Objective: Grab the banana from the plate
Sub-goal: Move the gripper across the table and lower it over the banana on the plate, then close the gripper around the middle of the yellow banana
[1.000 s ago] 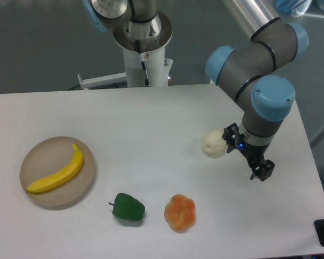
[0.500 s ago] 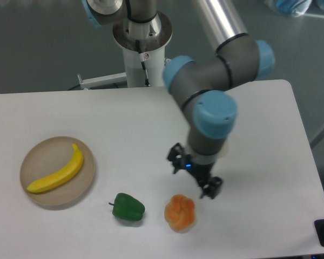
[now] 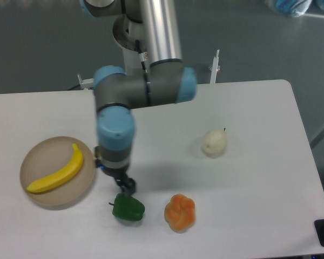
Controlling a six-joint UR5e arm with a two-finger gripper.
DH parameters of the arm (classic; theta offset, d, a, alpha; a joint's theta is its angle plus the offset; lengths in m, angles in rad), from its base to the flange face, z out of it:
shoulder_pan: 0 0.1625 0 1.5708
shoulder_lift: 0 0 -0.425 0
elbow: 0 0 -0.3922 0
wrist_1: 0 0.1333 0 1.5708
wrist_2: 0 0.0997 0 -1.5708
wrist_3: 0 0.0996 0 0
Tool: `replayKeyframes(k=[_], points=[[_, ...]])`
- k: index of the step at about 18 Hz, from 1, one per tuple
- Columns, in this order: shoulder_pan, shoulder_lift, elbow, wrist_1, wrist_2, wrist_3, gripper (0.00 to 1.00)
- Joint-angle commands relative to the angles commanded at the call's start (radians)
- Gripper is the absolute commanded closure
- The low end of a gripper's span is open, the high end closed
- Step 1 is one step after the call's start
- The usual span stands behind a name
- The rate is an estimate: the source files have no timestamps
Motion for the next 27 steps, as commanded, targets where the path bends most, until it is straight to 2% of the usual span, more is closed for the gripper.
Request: replayKeyframes(k=[6,12,13,20,21,23,27], points=[[-0.103,-0.023,-0.022,0.013,0.005,-0.144,0.00],[-0.117,-0.066,-0.014,0.017,0.028,-0.201,0.00],[-0.117,-0.067,-0.013,0.016,0.028,-0.203,0.06],[-0.123,-0.081,-0.008,0.039,0.038,-0.247,0.67],[-0.123,-0.078,-0.006,0.039,0.044,-0.249,0.82],[-0.123,-0.075,-0.002,0.039,0.045,-0.261,1.00],[-0.121,-0.069,0.020,0.039,0.043,-0.278,1.00]])
